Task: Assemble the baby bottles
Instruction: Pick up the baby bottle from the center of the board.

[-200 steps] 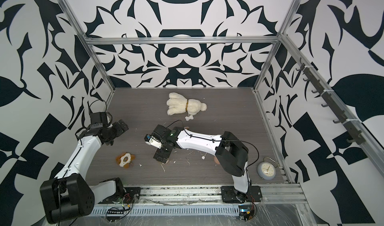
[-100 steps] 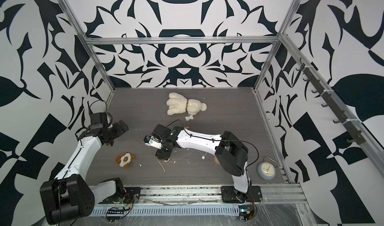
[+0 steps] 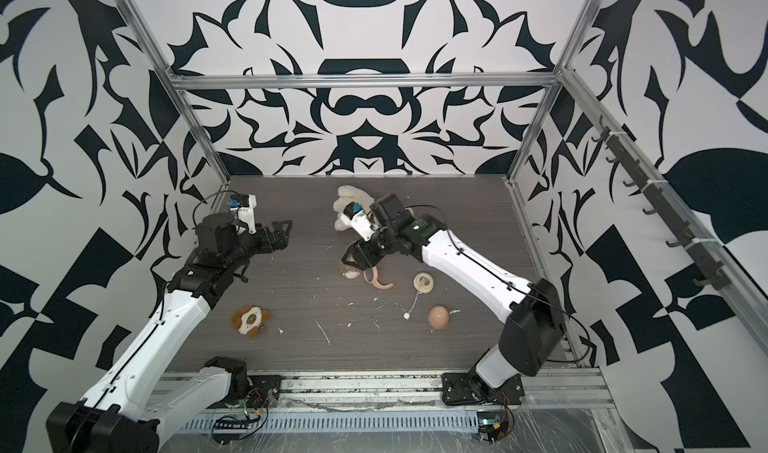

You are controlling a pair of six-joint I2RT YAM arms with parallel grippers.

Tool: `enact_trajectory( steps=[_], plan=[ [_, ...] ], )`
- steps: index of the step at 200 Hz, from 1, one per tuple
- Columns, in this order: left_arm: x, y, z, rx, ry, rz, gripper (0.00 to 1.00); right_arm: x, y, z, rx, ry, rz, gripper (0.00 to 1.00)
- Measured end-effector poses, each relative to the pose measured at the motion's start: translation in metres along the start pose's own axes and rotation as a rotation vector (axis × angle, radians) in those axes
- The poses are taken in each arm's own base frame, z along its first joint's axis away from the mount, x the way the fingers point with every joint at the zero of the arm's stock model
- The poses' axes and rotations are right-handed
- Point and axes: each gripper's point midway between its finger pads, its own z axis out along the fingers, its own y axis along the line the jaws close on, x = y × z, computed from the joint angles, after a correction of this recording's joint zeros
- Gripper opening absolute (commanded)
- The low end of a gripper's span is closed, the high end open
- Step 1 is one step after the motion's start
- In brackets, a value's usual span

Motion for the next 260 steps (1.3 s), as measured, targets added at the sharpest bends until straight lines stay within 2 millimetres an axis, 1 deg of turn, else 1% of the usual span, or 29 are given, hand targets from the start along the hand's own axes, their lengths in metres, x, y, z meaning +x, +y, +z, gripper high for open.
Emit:
enact_trajectory(
  steps=[13,23,32,44,70,83,95,104,123,134,156,185,227,260],
  plan=[
    [0.0,-0.016,0.001,0.09,0.006,0.046,0.99,-0.007,-0.005,-0.013,-0.031,-0.044,0.055,0.46],
    [0.002,-0.031,-0.004,0.168,0.011,0.091,0.99,-0.012,-0.009,-0.019,-0.059,-0.067,0.1,0.46],
    [0.002,-0.046,-0.013,0.24,0.002,0.135,0.99,-0.016,-0.012,-0.023,-0.085,-0.084,0.133,0.46],
    [-0.001,-0.069,-0.03,0.349,-0.025,0.196,0.99,-0.019,-0.011,-0.025,-0.124,-0.096,0.159,0.46],
    [-0.006,-0.125,-0.074,0.569,-0.043,0.331,0.99,-0.027,0.008,-0.03,-0.247,-0.115,0.172,0.46],
    [-0.005,-0.151,-0.093,0.653,-0.049,0.4,0.99,-0.032,0.019,-0.034,-0.311,-0.124,0.164,0.46],
    [0.001,-0.167,-0.11,0.708,-0.05,0.453,0.99,-0.035,0.028,-0.038,-0.367,-0.131,0.152,0.45],
    [0.008,-0.175,-0.119,0.738,-0.039,0.484,0.99,-0.037,0.034,-0.041,-0.404,-0.135,0.143,0.45],
    [0.022,-0.182,-0.126,0.764,0.002,0.536,0.99,-0.043,0.044,-0.049,-0.469,-0.142,0.126,0.45],
    [0.032,-0.184,-0.125,0.765,0.03,0.559,0.99,-0.048,0.048,-0.054,-0.499,-0.151,0.116,0.44],
    [0.043,-0.185,-0.117,0.753,0.062,0.588,0.99,-0.055,0.056,-0.061,-0.55,-0.167,0.113,0.42],
    [0.043,-0.18,-0.101,0.689,0.04,0.604,0.99,-0.062,0.06,-0.066,-0.584,-0.184,0.12,0.41],
    [0.041,-0.178,-0.072,0.602,0.01,0.619,0.99,-0.061,0.061,-0.066,-0.59,-0.177,0.125,0.39],
    [0.036,-0.18,-0.06,0.583,-0.013,0.622,0.99,-0.06,0.061,-0.066,-0.588,-0.174,0.128,0.36]
  ],
)
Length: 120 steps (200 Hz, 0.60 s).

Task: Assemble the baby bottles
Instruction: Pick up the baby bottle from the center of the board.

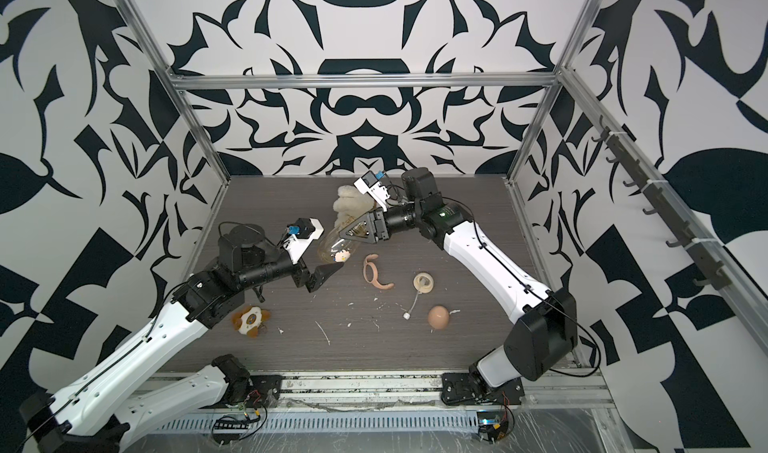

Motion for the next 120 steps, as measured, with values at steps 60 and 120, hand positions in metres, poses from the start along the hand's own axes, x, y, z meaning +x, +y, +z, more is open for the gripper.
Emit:
enact_trajectory(
  steps=[60,120],
  plan=[
    [-0.0065,0.0012,0.0067,0.002,-0.028,0.006,0.94,-0.0003,-0.0012,-0.0007,0.001,-0.003,0.0,0.33],
    [-0.0076,-0.001,0.0096,0.018,-0.036,0.011,0.7,-0.0018,-0.0037,-0.0002,-0.001,-0.015,-0.001,0.29]
  ],
)
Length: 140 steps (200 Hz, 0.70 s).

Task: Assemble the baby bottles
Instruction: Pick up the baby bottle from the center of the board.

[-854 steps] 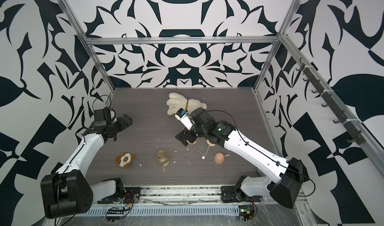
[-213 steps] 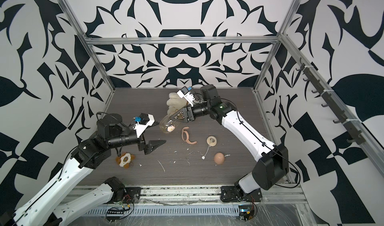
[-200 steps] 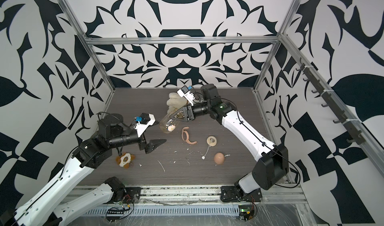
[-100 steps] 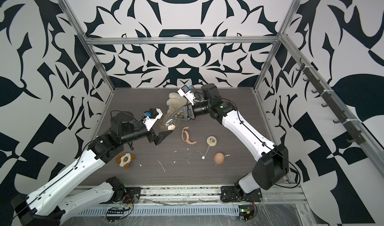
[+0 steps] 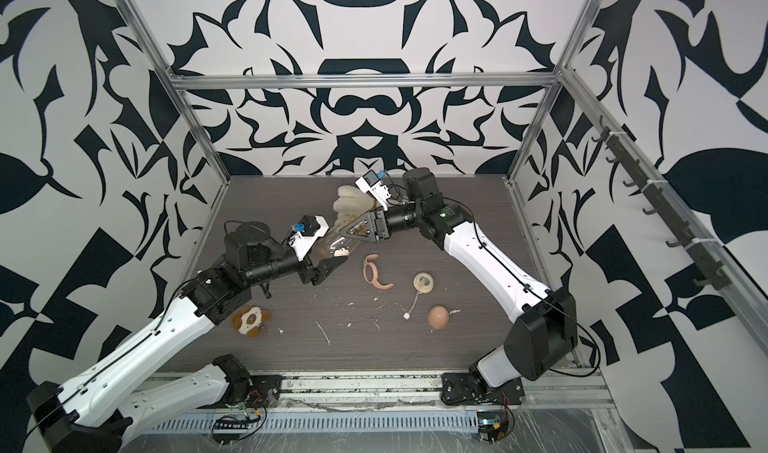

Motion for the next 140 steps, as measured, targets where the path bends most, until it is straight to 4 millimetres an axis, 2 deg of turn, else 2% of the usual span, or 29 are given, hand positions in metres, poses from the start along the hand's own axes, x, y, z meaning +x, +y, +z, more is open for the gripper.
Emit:
enact_trajectory(
  steps=[22,31,55,62,64,67,112,140],
  plan=[
    [0.0,0.0,0.001,0.003,0.001,0.0,0.57,0.0,-0.001,0.0,0.002,-0.003,0.001,0.3],
    [0.0,0.0,0.001,0.003,0.001,0.0,0.53,0.0,-0.001,0.0,0.001,-0.003,0.002,0.35],
    [0.001,0.0,0.001,0.003,0.001,-0.003,0.42,0.0,-0.002,0.0,0.005,-0.004,0.002,0.72],
    [0.002,0.0,0.001,0.003,0.0,-0.004,0.4,0.0,-0.002,0.0,0.009,-0.003,0.007,0.87],
    [0.002,0.0,0.002,0.003,0.001,-0.004,0.4,0.0,-0.002,0.0,0.01,-0.004,0.003,0.95],
    [0.002,0.0,0.002,0.0,0.002,-0.005,0.4,0.0,-0.003,0.0,0.012,-0.003,0.009,0.99],
    [0.015,0.004,0.002,-0.024,0.029,-0.013,0.31,-0.004,-0.009,-0.005,0.095,-0.034,-0.015,1.0],
    [0.024,0.008,0.0,-0.041,0.04,-0.038,0.25,-0.012,-0.004,-0.025,0.173,-0.099,-0.052,1.0]
  ],
)
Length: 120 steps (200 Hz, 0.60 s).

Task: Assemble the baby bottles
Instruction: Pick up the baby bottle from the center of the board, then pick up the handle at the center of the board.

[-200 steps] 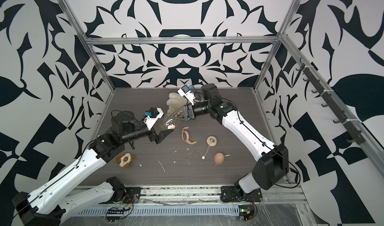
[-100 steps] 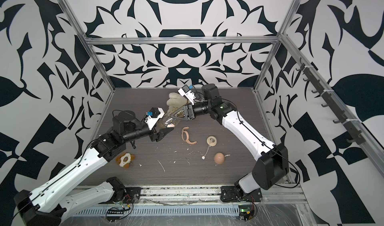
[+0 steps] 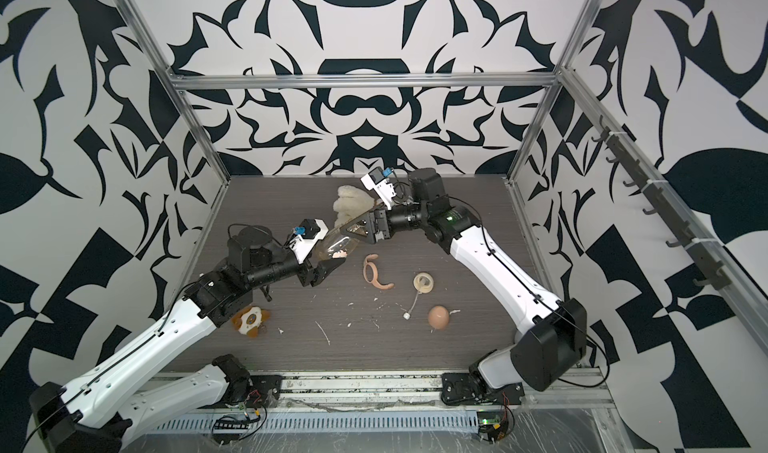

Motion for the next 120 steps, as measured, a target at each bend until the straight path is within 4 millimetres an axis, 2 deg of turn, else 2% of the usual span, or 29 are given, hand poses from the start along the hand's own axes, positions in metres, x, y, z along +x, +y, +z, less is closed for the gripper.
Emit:
enact_trajectory(
  steps=[22,39,53,73,98,120],
  plan=[
    [0.003,0.011,-0.007,-0.025,-0.006,-0.04,0.2,0.005,-0.011,-0.037,0.128,-0.056,0.002,1.0],
    [0.0,0.022,-0.018,-0.045,-0.025,-0.071,0.18,0.019,-0.024,-0.071,0.26,-0.058,0.017,0.97],
    [-0.001,0.028,-0.027,-0.057,-0.035,-0.09,0.18,0.034,-0.04,-0.082,0.348,-0.007,0.046,0.95],
    [-0.002,0.031,-0.037,-0.063,-0.044,-0.108,0.17,0.06,-0.061,-0.072,0.398,0.108,0.1,0.95],
    [-0.005,0.026,-0.046,-0.051,-0.056,-0.124,0.17,0.098,-0.105,-0.038,0.461,0.281,0.167,0.95],
    [-0.006,0.024,-0.052,-0.051,-0.062,-0.143,0.19,0.143,-0.121,-0.009,0.486,0.439,0.145,0.95]
  ],
)
